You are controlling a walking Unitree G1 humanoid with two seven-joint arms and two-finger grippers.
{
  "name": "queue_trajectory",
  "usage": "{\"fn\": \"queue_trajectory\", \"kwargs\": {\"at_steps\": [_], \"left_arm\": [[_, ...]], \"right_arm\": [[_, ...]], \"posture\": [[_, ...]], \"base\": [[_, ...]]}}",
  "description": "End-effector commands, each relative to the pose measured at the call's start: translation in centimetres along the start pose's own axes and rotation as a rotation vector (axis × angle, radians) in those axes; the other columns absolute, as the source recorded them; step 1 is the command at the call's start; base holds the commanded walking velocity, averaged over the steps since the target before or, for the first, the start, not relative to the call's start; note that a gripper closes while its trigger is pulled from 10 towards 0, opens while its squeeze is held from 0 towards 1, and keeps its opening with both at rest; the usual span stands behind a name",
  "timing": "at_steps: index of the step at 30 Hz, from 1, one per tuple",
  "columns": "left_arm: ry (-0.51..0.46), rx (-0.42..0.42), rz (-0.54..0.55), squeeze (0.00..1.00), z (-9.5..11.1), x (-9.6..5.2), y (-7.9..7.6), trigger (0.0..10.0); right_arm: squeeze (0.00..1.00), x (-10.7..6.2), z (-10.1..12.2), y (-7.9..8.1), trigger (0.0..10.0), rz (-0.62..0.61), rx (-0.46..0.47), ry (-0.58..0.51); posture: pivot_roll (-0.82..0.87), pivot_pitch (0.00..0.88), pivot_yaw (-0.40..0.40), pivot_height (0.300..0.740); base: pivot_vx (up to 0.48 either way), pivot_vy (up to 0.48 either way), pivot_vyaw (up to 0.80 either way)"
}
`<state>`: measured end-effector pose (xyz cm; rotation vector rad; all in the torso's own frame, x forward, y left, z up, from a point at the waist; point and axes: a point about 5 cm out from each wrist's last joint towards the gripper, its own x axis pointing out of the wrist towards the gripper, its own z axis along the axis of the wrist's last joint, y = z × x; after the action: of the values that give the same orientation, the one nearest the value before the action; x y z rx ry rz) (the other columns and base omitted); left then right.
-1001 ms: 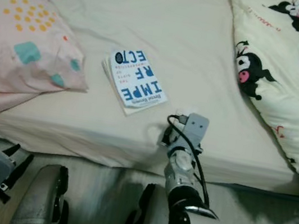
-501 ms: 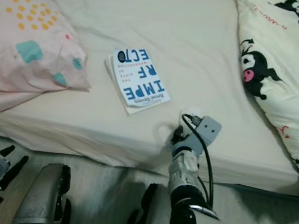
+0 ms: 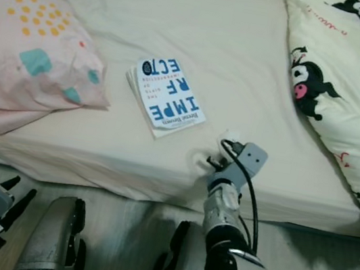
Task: Clean up the room
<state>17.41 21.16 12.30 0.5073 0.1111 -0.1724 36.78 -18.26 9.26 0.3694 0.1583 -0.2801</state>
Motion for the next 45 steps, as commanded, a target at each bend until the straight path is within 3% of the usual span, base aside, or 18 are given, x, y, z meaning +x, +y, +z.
{"fn": "queue_trajectory", "kwargs": {"at_steps": [1, 10, 13, 15, 16, 17, 19, 20, 21, 25, 32, 36, 45], "left_arm": [[0.034, -0.013, -0.014, 0.00, -0.6, -0.3, -0.3, 10.0], [0.014, -0.075, 0.028, 0.00, -0.6, 1.5, -0.4, 10.0], [0.020, -0.124, 0.053, 0.00, -0.9, 3.0, -0.6, 10.0], [0.020, -0.124, 0.053, 0.00, -0.9, 3.0, -0.6, 10.0], [0.031, -0.154, 0.066, 0.00, -1.3, 4.3, -1.0, 10.0], [0.031, -0.154, 0.066, 0.00, -1.3, 4.3, -1.0, 10.0], [0.043, -0.192, 0.068, 0.00, -1.7, 6.7, -2.0, 10.0], [0.043, -0.192, 0.068, 0.00, -1.7, 6.7, -2.0, 10.0], [0.041, -0.208, 0.048, 0.00, -1.6, 8.3, -3.1, 10.0], [0.073, -0.234, 0.033, 0.00, -1.9, 9.5, -4.1, 10.0], [0.104, -0.263, 0.027, 0.00, -2.4, 9.9, -4.9, 10.0], [0.147, -0.277, 0.040, 0.00, -3.5, 9.9, -6.0, 10.0], [0.190, -0.255, 0.046, 0.00, -4.8, 9.6, -7.3, 10.0]], "right_arm": [[0.00, -0.7, -2.2, -1.0, 0.0, -0.029, 0.006, 0.076], [0.00, -0.7, -1.4, -1.7, 0.0, -0.027, 0.081, -0.007], [0.00, -1.1, -1.8, -1.9, 0.0, -0.022, 0.106, -0.037], [0.00, -1.1, -1.8, -1.9, 0.0, -0.022, 0.106, -0.037], [0.00, -1.5, -2.3, -2.0, 0.0, -0.010, 0.119, -0.057], [0.00, -1.5, -2.3, -2.0, 0.0, -0.010, 0.119, -0.057], [0.00, -2.5, -3.2, -1.8, 0.0, 0.032, 0.119, -0.108], [0.00, -2.5, -3.2, -1.8, 0.0, 0.032, 0.119, -0.108], [0.00, -3.2, -3.7, -1.6, 0.0, 0.063, 0.105, -0.140], [0.00, -4.0, -4.4, -1.8, 0.0, 0.090, 0.092, -0.160], [0.00, -4.7, -5.5, -2.4, 0.0, 0.104, 0.065, -0.129], [0.00, -6.2, -7.6, -3.0, 0.0, 0.106, 0.033, -0.071], [0.00, -7.6, -9.3, -3.5, 0.0, 0.091, 0.031, -0.029]], "posture": [[0.40, 0.340, 0.010, 0.586], [0.33, 0.277, -0.017, 0.586], [0.27, 0.237, -0.025, 0.586], [0.27, 0.237, -0.025, 0.586], [0.20, 0.173, -0.022, 0.586], [0.20, 0.173, -0.022, 0.586], [0.15, 0.117, -0.013, 0.586], [0.15, 0.117, -0.013, 0.586], [0.10, 0.065, -0.005, 0.586], [0.06, 0.018, 0.011, 0.586], [0.05, 0.000, 0.023, 0.586], [0.04, 0.000, 0.027, 0.586], [0.06, 0.000, 0.037, 0.586]], "base": [[0.000, 0.000, 0.00], [0.000, 0.000, 0.00], [0.000, 0.000, 0.00], [0.000, 0.000, 0.00], [0.000, 0.000, 0.00], [0.000, 0.000, 0.00], [0.000, 0.000, 0.00], [0.000, 0.000, 0.00], [0.000, 0.000, 0.00], [0.000, 0.000, 0.00], [0.000, 0.000, 0.00], [0.000, 0.000, 0.00], [0.000, 0.000, 0.00]]}}
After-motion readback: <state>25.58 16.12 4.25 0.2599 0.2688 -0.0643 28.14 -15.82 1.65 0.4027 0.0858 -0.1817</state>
